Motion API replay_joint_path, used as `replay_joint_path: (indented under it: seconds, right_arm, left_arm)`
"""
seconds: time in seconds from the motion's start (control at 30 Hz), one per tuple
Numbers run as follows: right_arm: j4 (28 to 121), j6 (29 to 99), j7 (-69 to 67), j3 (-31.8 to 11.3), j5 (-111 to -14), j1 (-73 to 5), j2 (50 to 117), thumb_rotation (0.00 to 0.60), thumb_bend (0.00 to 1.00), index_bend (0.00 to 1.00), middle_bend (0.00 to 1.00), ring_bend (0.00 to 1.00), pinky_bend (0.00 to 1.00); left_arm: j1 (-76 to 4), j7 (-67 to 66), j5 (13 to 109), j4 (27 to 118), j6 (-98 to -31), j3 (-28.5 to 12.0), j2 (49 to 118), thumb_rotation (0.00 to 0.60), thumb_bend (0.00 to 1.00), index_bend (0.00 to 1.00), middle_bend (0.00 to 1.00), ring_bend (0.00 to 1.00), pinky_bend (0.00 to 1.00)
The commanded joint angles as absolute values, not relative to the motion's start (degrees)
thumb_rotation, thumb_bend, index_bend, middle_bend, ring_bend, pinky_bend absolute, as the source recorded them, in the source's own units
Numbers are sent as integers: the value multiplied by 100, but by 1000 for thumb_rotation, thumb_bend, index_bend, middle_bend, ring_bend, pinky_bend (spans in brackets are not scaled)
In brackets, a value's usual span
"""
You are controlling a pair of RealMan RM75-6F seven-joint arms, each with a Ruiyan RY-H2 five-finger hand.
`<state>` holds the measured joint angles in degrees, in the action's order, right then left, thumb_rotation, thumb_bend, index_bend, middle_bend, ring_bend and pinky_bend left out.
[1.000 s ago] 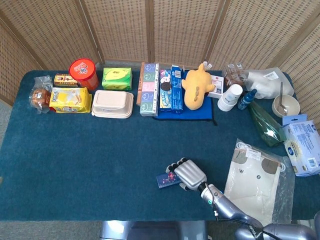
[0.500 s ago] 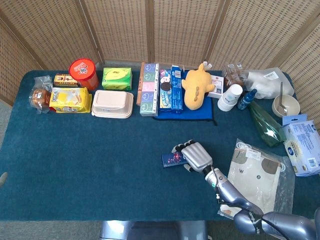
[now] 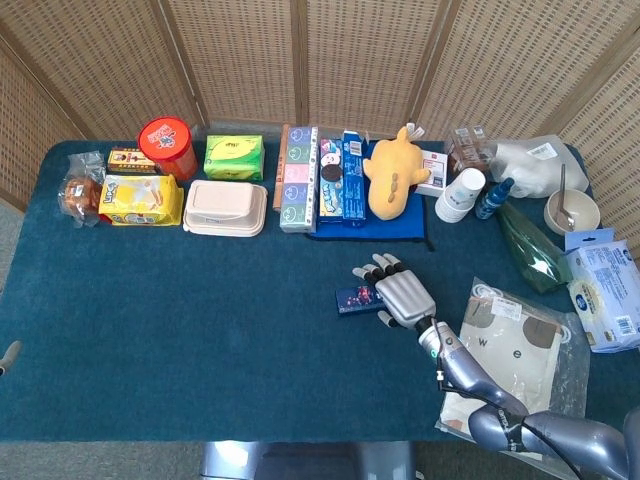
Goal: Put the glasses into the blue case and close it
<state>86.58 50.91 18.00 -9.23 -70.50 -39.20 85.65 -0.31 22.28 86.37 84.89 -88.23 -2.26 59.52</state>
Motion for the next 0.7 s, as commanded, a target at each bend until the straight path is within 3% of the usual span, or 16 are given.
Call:
replay_joint_path:
  seconds: [0.03, 0.23, 0.37, 0.7]
  right_arm:
    - [8985, 5279, 1794, -942, -7016, -3820, 8293, 600, 302, 88, 155, 26, 84]
    - [9508, 5676, 1833, -978, -6983, -3615, 7826, 600, 305, 82, 153, 26, 85]
    - [9862, 6343, 2238, -912, -6970, -3265, 7424, 600, 303, 101, 161, 34, 84]
    - [10174, 7716, 2758, -556, -7243, -2387, 7004, 600, 304, 238, 245, 115, 146]
  left_arm:
    - [-60, 2075, 8462, 8592, -8705, -276, 5910, 588, 291, 121, 85, 0, 0]
    - [-81, 1845, 8308, 8804, -8607, -317, 5809, 589, 291, 121, 84, 0, 0]
    - [-82, 1488, 8187, 8941, -8561, -331, 5790, 586, 292, 125, 85, 0, 0]
    - [-110, 777, 8136, 9125, -8563, -322, 6016, 594, 292, 130, 85, 0, 0]
